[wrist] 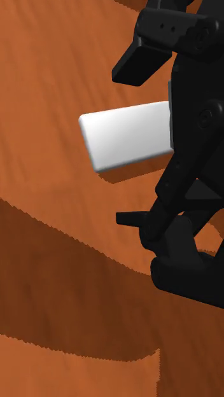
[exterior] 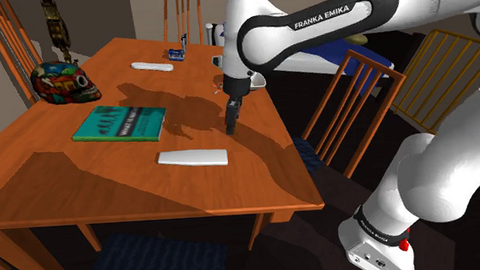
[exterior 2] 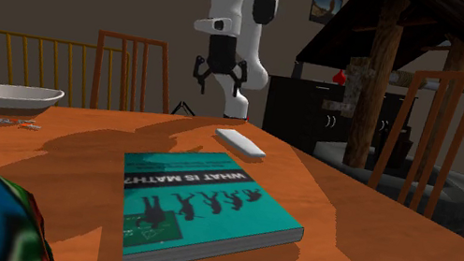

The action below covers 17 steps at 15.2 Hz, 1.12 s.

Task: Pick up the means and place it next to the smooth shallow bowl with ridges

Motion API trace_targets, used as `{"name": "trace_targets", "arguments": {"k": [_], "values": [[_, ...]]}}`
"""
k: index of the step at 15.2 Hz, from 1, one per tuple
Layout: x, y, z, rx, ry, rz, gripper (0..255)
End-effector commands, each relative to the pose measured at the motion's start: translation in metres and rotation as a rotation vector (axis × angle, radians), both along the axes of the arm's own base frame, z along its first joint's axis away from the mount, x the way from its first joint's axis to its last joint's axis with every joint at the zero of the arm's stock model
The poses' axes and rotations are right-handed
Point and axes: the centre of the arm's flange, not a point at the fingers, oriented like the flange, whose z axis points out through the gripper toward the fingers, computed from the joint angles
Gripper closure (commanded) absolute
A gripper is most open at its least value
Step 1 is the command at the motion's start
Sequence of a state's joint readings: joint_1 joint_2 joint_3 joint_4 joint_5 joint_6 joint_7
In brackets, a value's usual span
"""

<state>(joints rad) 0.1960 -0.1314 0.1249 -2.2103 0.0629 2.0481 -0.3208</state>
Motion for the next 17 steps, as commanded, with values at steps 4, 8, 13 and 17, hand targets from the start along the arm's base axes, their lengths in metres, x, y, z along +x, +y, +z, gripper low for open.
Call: {"name": "trace_targets", "arguments": {"k": [4,8,13,17], "values": [[0.026,0.056,-0.031,-0.015,-0.022,0.132,0],[0.041,0.102,-0.055,-0.028,-0.039,0.237,0],[0.045,0.120,-0.081,-0.033,-0.045,0.278,0],[0.045,0.119,-0.102,-0.033,-0.045,0.278,0]]}}
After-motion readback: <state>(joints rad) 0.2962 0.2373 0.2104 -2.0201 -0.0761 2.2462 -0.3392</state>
